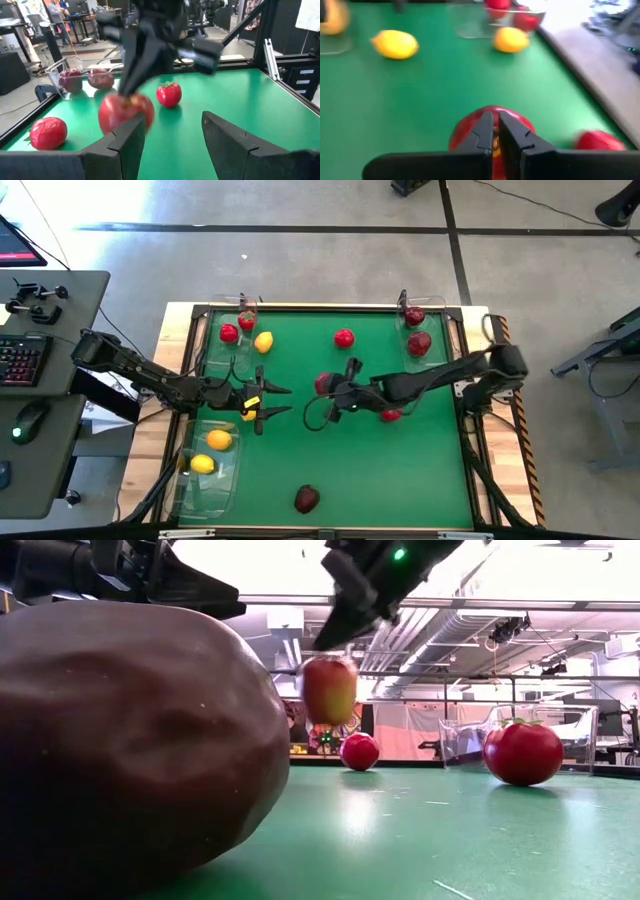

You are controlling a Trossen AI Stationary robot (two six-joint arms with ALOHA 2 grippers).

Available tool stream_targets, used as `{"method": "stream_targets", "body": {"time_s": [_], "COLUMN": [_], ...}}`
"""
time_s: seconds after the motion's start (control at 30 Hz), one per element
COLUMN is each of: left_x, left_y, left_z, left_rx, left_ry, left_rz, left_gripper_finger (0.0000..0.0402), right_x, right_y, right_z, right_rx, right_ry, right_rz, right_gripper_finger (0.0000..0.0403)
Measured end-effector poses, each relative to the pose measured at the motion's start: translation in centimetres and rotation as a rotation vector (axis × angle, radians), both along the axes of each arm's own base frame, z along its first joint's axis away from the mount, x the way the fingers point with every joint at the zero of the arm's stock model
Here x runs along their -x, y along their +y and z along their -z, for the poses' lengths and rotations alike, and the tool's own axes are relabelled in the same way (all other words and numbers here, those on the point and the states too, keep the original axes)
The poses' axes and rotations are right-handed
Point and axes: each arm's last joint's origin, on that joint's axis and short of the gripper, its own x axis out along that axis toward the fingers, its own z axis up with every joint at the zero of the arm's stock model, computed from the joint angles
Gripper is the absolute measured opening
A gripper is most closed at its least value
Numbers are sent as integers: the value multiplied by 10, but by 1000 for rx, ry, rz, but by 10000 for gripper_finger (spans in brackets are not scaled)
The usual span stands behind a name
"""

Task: Sort produce into baskets
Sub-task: Put the apple into the top right bin

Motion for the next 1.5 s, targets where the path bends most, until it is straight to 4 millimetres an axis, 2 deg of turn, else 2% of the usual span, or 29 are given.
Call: {"method": "stream_targets", "body": {"time_s": [0.17, 0.37, 0.47, 0.57, 0.7, 0.9, 1.1, 1.3, 1.5], "left_x": [0, 0, 0, 0, 0, 0, 0, 0, 0], "left_y": [0, 0, 0, 0, 0, 0, 0, 0, 0], "left_z": [0, 0, 0, 0, 0, -1, -1, -1, -1], "left_rx": [0, -1, -1, -1, 0, 0, -2, 1, 1], "left_ry": [1, 5, 5, 5, -1, -6, -5, -5, -5], "left_rz": [0, 0, 0, 0, 0, -2, -3, -5, -5], "left_gripper_finger": [184, 184, 184, 184, 184, 184, 184, 184, 184], "right_x": [35, 87, 120, 151, 176, 198, 204, 214, 227], "right_y": [-8, -28, -43, -61, -83, -114, -144, -174, -188], "right_z": [-27, -60, -71, -73, -61, -30, -7, 7, 20], "right_rx": [63, 117, 164, 210, 222, 235, 213, 170, 112], "right_ry": [19, -25, -52, -103, -136, -140, -153, -178, -195], "right_rz": [149, 387, 554, 727, 872, 1034, 1092, 1100, 1132], "right_gripper_finger": [1, 0, 0, 0, 0, 0, 0, 0, 0]}}
